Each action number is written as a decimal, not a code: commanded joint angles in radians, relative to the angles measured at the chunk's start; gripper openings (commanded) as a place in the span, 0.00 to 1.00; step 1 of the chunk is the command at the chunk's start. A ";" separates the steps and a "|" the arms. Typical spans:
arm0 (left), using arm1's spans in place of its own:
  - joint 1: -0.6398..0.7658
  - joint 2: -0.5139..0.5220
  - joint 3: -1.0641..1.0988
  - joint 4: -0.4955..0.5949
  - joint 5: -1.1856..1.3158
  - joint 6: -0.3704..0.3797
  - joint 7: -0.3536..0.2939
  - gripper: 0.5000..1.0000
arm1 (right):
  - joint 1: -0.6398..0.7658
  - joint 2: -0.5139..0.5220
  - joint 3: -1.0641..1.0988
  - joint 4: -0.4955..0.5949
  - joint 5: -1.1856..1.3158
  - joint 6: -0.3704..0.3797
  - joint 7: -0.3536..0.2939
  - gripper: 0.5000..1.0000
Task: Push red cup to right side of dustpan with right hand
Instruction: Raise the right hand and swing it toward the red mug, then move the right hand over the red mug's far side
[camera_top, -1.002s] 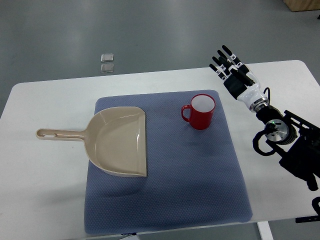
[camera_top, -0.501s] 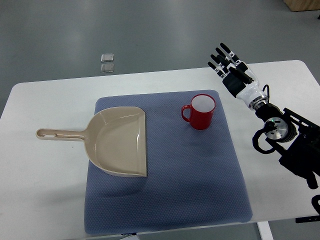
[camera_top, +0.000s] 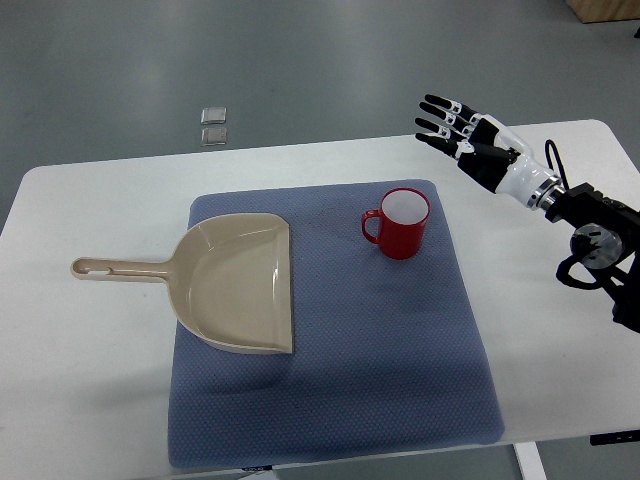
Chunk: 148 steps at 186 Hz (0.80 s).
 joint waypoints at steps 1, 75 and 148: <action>0.000 0.000 0.000 -0.001 0.002 0.000 0.000 1.00 | 0.013 -0.037 -0.003 0.000 -0.095 0.001 0.002 0.87; 0.000 0.000 0.001 -0.001 0.000 -0.014 0.000 1.00 | 0.004 -0.048 -0.015 0.017 -0.302 0.001 0.045 0.87; 0.002 0.000 0.000 -0.003 -0.003 -0.014 0.000 1.00 | -0.041 -0.031 -0.014 0.016 -0.324 0.001 0.090 0.87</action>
